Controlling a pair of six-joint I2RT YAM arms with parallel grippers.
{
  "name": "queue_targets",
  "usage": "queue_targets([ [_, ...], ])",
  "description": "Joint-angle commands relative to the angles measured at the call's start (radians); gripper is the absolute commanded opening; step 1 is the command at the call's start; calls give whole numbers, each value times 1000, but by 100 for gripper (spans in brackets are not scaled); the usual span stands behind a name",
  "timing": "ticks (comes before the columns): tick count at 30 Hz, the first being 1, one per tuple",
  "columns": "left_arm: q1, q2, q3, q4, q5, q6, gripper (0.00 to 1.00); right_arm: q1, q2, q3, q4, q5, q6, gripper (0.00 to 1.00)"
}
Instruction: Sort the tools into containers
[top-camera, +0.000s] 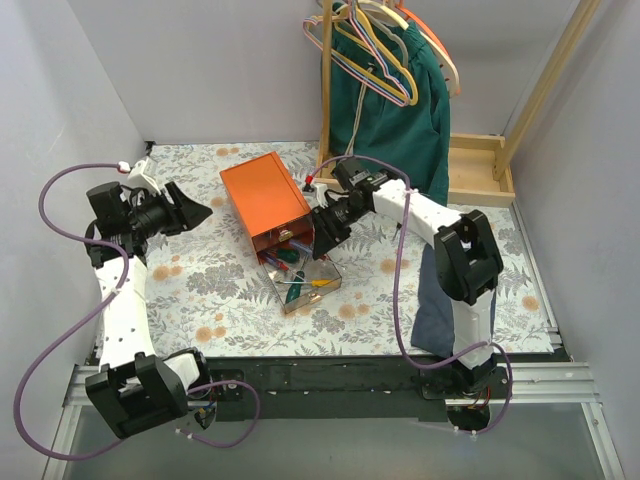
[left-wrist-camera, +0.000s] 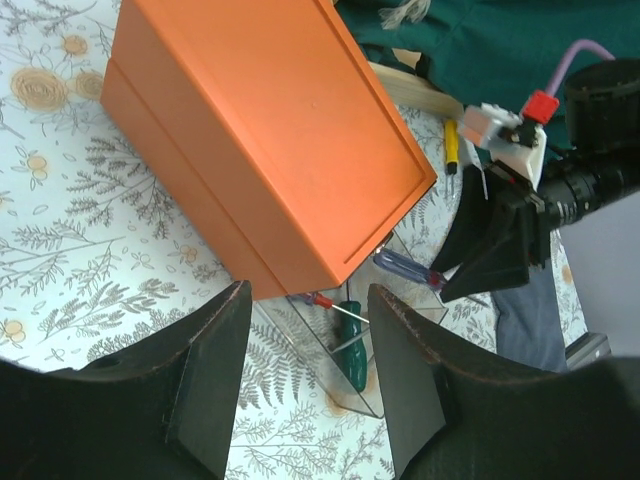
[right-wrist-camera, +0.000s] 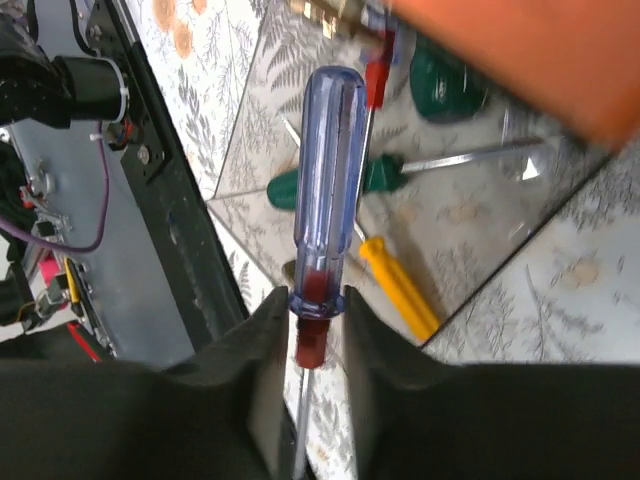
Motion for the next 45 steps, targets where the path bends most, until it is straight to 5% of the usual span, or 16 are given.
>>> queue_targets([
  [1, 6, -48, -27, -32, -13, 21, 50, 34, 33, 106, 78, -57, 48, 57],
  [4, 9, -46, -22, -35, -8, 19, 50, 35, 21, 117, 42, -69, -44, 75],
  [13, 9, -38, -30, -23, 4, 11, 50, -131, -99, 68, -326, 50, -617, 74],
  [19, 9, -37, -50, -17, 4, 10, 50, -213, -54, 67, -518, 415, -1229, 74],
  [24, 9, -32, -57, -9, 0, 7, 50, -227, -88, -31, -393, 680, -1572, 74],
  [45, 40, -2, -54, -25, -14, 16, 50, -252, 108, -122, 57, 926, -1906, 71],
])
